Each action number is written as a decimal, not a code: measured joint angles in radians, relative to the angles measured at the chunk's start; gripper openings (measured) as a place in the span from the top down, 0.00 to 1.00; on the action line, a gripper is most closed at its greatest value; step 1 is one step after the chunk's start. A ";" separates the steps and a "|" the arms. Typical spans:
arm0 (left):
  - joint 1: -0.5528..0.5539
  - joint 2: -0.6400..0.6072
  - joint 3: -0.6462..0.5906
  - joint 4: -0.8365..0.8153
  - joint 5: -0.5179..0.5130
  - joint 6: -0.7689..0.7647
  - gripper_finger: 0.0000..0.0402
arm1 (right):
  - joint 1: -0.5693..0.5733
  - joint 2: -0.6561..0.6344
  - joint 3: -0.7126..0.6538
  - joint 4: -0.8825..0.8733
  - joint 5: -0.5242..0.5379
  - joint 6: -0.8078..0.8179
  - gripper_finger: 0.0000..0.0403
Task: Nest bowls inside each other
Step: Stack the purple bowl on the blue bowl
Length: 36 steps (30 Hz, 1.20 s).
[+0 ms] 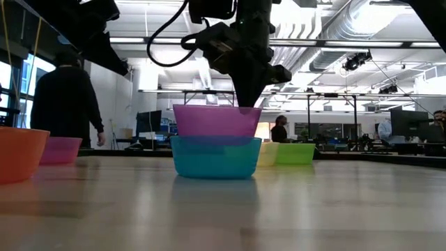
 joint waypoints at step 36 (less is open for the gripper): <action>0.000 0.000 0.000 0.001 0.000 -0.016 0.55 | 0.022 0.000 -0.106 0.083 -0.089 0.000 1.00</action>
